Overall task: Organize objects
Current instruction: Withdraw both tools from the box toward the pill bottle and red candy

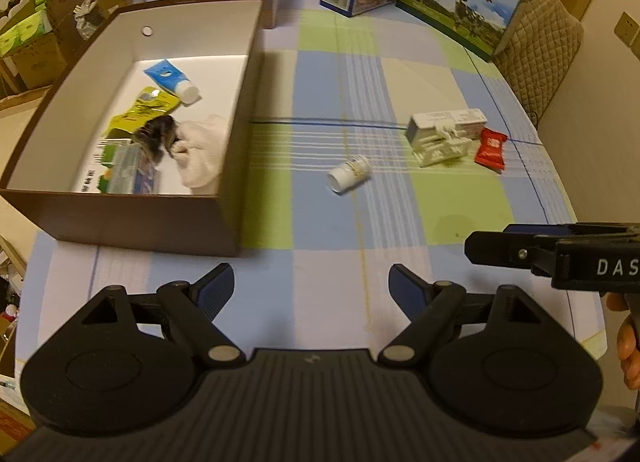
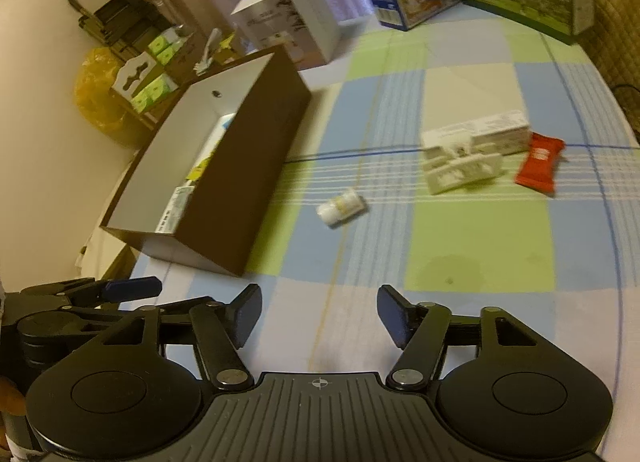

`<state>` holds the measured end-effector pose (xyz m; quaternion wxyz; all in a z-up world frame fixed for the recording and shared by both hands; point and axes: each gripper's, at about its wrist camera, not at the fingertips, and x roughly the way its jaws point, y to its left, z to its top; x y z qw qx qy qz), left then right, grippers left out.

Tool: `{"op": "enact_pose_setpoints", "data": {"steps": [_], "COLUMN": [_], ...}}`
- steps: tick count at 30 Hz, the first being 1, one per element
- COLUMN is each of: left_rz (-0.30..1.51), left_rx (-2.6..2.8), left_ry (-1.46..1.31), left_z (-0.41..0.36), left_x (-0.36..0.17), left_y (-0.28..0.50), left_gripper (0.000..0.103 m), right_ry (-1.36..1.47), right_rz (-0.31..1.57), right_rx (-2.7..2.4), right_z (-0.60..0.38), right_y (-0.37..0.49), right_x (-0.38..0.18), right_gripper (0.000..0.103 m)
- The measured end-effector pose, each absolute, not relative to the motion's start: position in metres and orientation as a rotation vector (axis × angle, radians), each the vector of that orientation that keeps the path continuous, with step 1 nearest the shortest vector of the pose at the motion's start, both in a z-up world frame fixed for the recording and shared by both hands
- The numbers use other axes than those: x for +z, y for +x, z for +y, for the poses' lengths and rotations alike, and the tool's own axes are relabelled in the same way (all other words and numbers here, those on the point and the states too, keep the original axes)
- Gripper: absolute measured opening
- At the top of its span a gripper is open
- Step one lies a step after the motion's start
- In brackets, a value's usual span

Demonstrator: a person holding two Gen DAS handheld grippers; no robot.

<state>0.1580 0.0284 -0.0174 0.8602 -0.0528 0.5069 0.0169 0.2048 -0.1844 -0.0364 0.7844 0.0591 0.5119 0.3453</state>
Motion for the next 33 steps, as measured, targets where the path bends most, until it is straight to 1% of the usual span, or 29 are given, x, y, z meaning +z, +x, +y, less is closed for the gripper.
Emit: {"op": "enact_pose_setpoints", "data": {"steps": [4,11,14,22,27,30,33], "left_rz": [1.077,1.093,1.103,1.127,1.124,1.127,1.122], "left_rx": [0.025,0.007,0.0,0.002,0.007,0.006,-0.013], "left_ry": [-0.102,-0.076,-0.06,-0.024,-0.002,0.011,0.022], "left_z": [0.01,-0.016,-0.025,-0.034,-0.034,-0.035,-0.036], "left_x": [-0.022,-0.028,-0.033,-0.049,-0.062,-0.072,-0.079], "left_y": [0.161,0.168,0.173,0.193,0.207,0.215,0.223], "left_gripper": [0.082,0.082,0.087,0.087,0.087,0.087,0.084], "right_ry": [0.154,0.278,0.283,0.217,0.276,0.256,0.24], "right_rz": [1.121,1.159,1.165,1.195,1.22,1.2,1.193], "right_rx": [0.698,0.6,0.569,0.482,0.453,0.417,0.387], "right_z": [-0.208,-0.254,-0.268,-0.293,-0.309,-0.317,-0.322], "right_y": [0.21,0.225,0.231,0.244,0.254,0.258,0.263], "right_x": [-0.04,-0.049,-0.05,-0.061,-0.073,-0.073,-0.074], "right_gripper": [0.066,0.066,0.066,0.066,0.066,0.066,0.066]}}
